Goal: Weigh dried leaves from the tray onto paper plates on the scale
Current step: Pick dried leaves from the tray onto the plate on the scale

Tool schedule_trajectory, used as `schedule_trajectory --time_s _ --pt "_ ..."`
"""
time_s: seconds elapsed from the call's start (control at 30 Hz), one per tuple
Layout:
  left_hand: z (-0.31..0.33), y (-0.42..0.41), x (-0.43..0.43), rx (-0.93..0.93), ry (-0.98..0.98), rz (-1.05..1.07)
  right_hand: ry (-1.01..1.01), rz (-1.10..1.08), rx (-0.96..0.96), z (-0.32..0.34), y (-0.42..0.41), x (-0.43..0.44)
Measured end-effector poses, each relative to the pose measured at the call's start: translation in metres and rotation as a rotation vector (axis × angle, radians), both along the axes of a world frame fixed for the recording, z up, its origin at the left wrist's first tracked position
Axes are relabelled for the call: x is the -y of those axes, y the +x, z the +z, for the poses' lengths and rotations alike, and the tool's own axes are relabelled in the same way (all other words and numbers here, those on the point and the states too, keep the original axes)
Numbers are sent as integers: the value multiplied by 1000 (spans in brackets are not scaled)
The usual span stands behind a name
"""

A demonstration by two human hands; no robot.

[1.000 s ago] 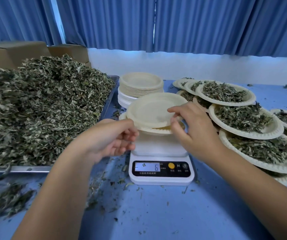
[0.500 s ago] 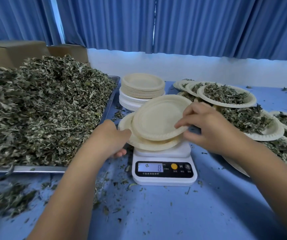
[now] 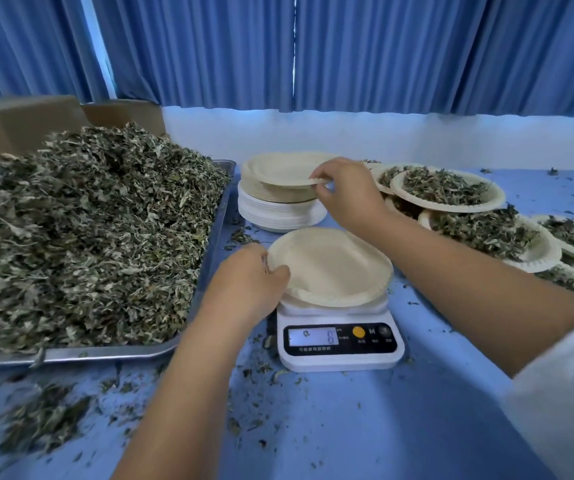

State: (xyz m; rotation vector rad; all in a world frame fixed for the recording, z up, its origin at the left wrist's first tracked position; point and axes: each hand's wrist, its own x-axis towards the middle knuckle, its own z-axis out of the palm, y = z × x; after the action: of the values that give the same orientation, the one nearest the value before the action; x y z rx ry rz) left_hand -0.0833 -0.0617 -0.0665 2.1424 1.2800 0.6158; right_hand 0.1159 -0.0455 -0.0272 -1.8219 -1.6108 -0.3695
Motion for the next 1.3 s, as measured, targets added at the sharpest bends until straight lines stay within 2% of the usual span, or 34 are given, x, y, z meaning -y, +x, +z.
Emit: schedule_trajectory --time_s 0.3,0.73,1.0,1.1,1.2,1.3 --pt "0 -2 -11 225 34 73 -247 -3 110 10 2 -49" --pt "-2 4 -18 237 51 131 -455 16 154 28 4 -61" --pt "-3 3 -19 199 106 126 -563 13 154 16 3 -64" --pt "-3 4 -18 202 82 126 -585 -10 160 14 1 -63" --pt "0 3 -18 311 19 144 -602 -64 208 10 -7 -62" --pt "3 1 -17 486 -28 154 -421 -116 340 1 -25 -62"
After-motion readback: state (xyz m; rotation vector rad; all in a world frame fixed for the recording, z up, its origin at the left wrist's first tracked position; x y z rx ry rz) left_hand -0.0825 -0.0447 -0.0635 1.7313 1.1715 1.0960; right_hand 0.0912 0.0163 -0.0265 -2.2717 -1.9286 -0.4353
